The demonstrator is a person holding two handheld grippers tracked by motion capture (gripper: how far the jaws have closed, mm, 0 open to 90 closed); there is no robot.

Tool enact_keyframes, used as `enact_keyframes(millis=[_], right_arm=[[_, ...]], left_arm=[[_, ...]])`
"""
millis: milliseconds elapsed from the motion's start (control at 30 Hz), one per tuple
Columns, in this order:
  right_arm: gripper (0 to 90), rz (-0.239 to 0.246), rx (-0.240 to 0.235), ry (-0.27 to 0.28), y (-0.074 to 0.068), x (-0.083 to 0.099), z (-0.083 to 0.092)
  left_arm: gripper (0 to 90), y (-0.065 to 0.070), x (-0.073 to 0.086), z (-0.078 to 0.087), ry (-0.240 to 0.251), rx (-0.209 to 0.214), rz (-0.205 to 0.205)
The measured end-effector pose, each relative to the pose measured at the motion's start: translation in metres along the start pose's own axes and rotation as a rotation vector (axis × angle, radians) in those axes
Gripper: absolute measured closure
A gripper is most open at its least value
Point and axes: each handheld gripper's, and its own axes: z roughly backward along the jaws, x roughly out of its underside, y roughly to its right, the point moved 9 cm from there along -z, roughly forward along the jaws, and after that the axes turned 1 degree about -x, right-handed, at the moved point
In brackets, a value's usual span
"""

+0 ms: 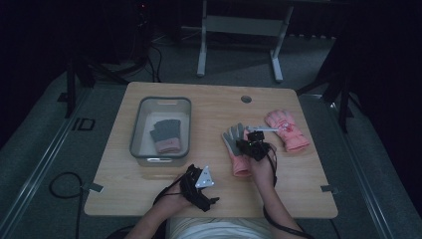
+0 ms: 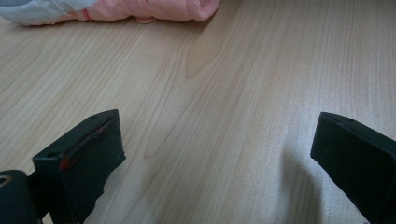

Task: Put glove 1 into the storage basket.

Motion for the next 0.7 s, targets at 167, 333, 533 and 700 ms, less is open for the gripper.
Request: enact_keyframes(millis=[167,333,533,700], right_arm=[[66.5,0.062,-0.028,0.101,0.014,-0.032,0.036],[64.8,0.132,-0.054,0.143,0.040,-0.042,0.056],[64.3,0.257,0.050,0.133,0.107,-0.042,0.068],[62.7,0.276,0.145,0.088,0.163,-0.044,0.069]], left_arm=[[2.0,0.000,0.000,0.000,0.002,-0.002,0.002],[2.0,0.001,0.001,-0.001,-0.004,-0.003,-0.008],[2.0,0.001,0.001,-0.001,-0.012,0.005,-0.005],[2.0,0.001,0.000,0.001,0.001,0.007,-0.002]])
